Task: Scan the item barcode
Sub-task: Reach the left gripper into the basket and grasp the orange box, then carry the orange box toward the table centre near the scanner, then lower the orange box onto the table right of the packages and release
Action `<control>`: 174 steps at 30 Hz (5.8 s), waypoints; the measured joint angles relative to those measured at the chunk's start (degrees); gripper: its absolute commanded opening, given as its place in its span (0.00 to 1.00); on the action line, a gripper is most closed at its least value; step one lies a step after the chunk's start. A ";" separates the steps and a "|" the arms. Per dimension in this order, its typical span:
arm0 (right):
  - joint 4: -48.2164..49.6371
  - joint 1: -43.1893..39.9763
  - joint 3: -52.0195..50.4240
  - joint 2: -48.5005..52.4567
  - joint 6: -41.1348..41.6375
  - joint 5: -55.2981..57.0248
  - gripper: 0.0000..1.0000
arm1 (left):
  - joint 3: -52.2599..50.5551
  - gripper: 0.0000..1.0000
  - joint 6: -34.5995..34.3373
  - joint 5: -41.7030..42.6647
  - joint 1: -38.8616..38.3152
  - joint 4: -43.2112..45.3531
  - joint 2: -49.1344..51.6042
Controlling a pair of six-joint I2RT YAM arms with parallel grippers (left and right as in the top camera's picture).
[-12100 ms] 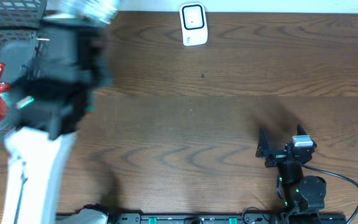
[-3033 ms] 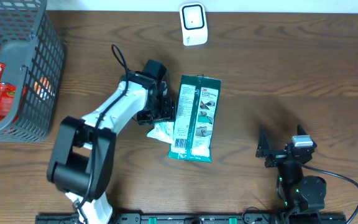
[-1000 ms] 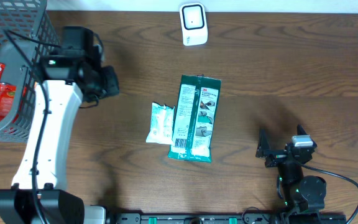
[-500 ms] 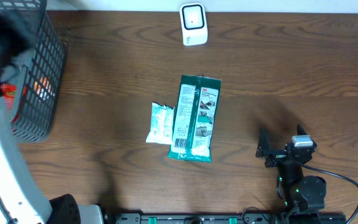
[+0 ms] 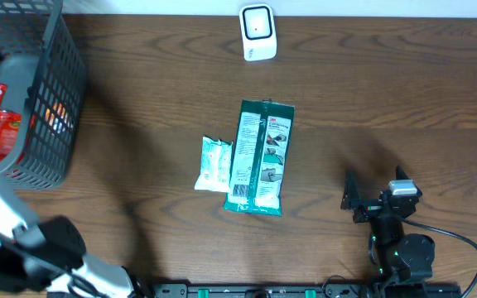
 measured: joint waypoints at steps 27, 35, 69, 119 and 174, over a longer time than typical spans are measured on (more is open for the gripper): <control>0.00 0.00 0.00 0.00 0.00 0.00 0.99 | -0.02 0.67 7.58 6.93 -0.07 -1.22 31.41; 0.00 0.00 0.00 0.00 0.00 0.00 0.99 | -0.04 0.58 7.32 -0.74 -0.07 -1.22 31.65; 0.00 0.00 0.00 0.00 0.00 0.00 0.99 | -7.19 0.47 4.83 6.27 -0.81 4.31 30.32; 1.51 0.00 0.00 0.00 -0.22 0.66 0.99 | -10.19 0.10 -2.84 -4.98 -31.39 -10.60 -15.50; -28.09 -50.23 58.03 74.38 -4.59 -62.64 0.99 | -38.32 0.07 15.58 -22.32 -86.68 49.05 18.29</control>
